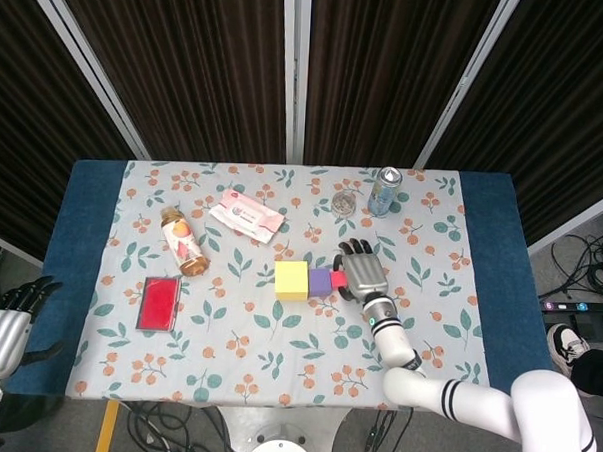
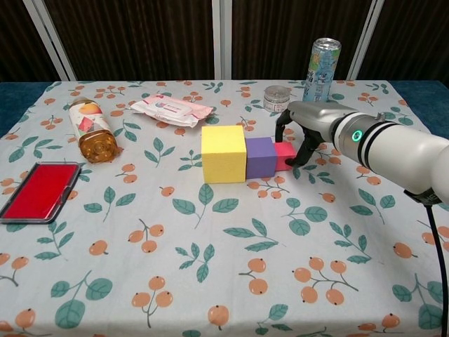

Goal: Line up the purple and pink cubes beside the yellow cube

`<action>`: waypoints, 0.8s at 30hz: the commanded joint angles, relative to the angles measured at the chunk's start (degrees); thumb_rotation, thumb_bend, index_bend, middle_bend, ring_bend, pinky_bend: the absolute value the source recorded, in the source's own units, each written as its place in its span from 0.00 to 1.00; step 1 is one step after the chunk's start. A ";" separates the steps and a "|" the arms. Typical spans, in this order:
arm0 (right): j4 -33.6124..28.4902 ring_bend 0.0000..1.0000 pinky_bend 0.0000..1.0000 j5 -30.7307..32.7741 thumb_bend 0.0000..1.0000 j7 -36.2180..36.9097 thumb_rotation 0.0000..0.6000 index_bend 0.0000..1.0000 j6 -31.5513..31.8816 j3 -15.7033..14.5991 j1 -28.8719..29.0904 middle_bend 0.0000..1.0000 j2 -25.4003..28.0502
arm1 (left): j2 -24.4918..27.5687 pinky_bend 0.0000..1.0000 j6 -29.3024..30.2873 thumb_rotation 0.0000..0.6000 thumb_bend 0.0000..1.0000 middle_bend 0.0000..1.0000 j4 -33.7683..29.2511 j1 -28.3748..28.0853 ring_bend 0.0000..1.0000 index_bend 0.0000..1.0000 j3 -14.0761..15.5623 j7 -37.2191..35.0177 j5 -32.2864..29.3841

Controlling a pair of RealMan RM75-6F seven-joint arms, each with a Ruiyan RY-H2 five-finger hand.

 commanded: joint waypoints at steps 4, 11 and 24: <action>-0.23 0.00 0.00 -0.20 0.22 -0.18 1.00 0.42 0.25 -0.38 -0.07 0.11 -0.10 | -0.04 0.23 0.01 1.00 0.00 0.24 0.08 0.03 0.18 0.22 0.03 -0.07 -0.01; -0.41 0.00 0.00 -0.10 0.21 -0.45 1.00 0.37 0.48 -0.49 -0.03 0.11 -0.10 | -0.11 0.23 0.04 1.00 0.00 0.24 0.21 0.04 0.18 0.22 0.00 -0.12 -0.02; -6.93 0.00 0.00 -2.71 0.21 0.76 1.00 0.28 2.86 -1.47 -2.40 0.09 5.18 | -0.12 0.23 0.04 1.00 0.00 0.24 0.22 0.04 0.18 0.22 0.03 -0.23 0.00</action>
